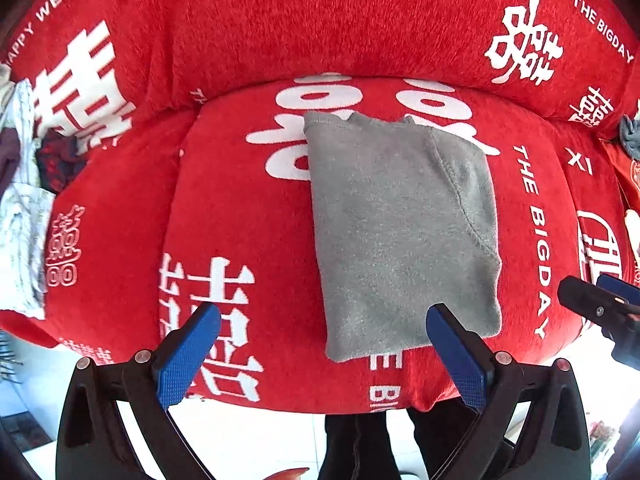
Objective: Fold small clothes
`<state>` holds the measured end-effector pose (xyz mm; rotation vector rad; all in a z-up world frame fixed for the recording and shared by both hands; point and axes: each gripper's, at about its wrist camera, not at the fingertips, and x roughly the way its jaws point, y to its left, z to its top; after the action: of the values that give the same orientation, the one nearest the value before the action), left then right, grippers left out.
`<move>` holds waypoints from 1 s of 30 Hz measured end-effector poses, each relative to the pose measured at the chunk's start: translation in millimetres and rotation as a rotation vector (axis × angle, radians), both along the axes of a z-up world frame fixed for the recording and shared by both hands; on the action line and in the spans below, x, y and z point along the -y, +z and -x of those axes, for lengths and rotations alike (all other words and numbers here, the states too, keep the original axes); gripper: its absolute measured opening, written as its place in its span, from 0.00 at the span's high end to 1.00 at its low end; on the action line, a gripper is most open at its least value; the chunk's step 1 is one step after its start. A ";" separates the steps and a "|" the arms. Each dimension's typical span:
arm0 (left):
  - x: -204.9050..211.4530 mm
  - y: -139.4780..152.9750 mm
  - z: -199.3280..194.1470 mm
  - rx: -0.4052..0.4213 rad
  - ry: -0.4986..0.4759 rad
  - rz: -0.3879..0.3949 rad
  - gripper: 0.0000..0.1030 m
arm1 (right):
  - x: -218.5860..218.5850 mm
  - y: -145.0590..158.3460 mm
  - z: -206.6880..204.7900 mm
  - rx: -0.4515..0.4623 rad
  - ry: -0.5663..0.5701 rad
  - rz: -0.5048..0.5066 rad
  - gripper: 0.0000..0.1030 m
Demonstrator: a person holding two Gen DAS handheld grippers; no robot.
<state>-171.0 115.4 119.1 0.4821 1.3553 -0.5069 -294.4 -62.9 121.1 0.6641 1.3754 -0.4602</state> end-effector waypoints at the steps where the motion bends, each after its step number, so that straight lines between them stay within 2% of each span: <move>1: 0.0 3.8 1.0 -0.005 0.002 0.000 0.00 | -1.9 2.8 -1.1 -0.009 0.007 -0.003 0.10; 9: -2.1 26.6 2.7 -0.051 0.027 -0.005 0.00 | -15.0 21.5 -4.9 -0.048 0.044 0.028 0.10; 15: -4.6 34.6 3.4 -0.050 0.036 -0.007 0.00 | -16.3 26.6 -7.2 -0.062 0.042 0.044 0.10; 30: -2.4 37.4 4.8 -0.042 0.031 -0.030 0.00 | -18.0 29.8 -10.4 -0.079 0.063 0.082 0.10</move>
<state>-175.8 117.8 156.5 0.4772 1.4100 -0.4740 -283.9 -44.8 150.9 0.5391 1.4403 -0.4945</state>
